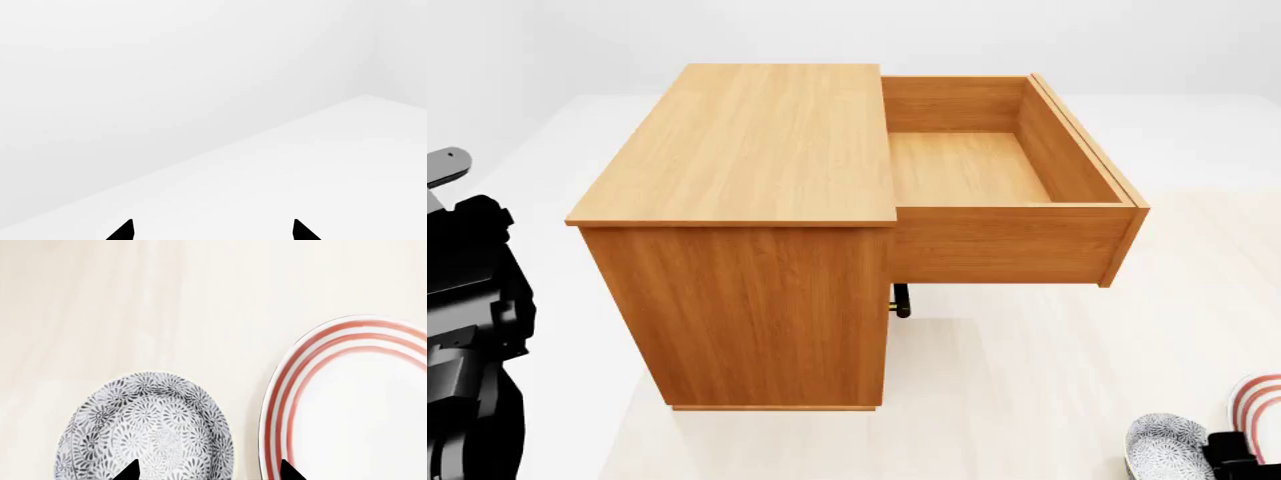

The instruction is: Open the top drawer of the cabinet and put the bowl in it.

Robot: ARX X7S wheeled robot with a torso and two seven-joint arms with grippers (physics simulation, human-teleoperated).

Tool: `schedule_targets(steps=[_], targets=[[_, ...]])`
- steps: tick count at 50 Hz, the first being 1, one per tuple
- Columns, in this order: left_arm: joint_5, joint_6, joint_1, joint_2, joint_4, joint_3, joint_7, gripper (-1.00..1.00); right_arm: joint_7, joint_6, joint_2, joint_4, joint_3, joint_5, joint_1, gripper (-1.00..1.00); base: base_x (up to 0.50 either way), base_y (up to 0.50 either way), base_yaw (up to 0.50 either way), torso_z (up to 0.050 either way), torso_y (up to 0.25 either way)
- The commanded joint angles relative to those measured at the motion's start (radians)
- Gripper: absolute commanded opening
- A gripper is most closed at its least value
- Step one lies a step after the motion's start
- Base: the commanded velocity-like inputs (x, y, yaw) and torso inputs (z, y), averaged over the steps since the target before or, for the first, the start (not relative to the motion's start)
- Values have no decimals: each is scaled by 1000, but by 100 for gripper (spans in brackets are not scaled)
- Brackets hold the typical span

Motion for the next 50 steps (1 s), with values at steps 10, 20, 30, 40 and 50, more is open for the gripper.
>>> schedule_targets(steps=[10,20,30,40,50], targets=[[-1,0,-1,-4,0,-2,0,100,-40,-22,-53,82,-81,-66,51,100,0,0,0,0,0],[0,0,2,-4,0,-6,-1,100,-53,-29,-73,106,-104,-84,67,100,0,0,0,0,0],[0,1,0,-4,0,-6,-2,100,-62,-36,-85,116,-120,-95,79,100,0,0,0,0,0],[0,2,-2,-4,0,-4,-2,100,-78,-46,-99,143,-141,-114,94,100,0,0,0,0,0],[0,3,-3,-5,0,-4,-2,100,-89,-59,-115,168,-157,-130,101,100,0,0,0,0,0]])
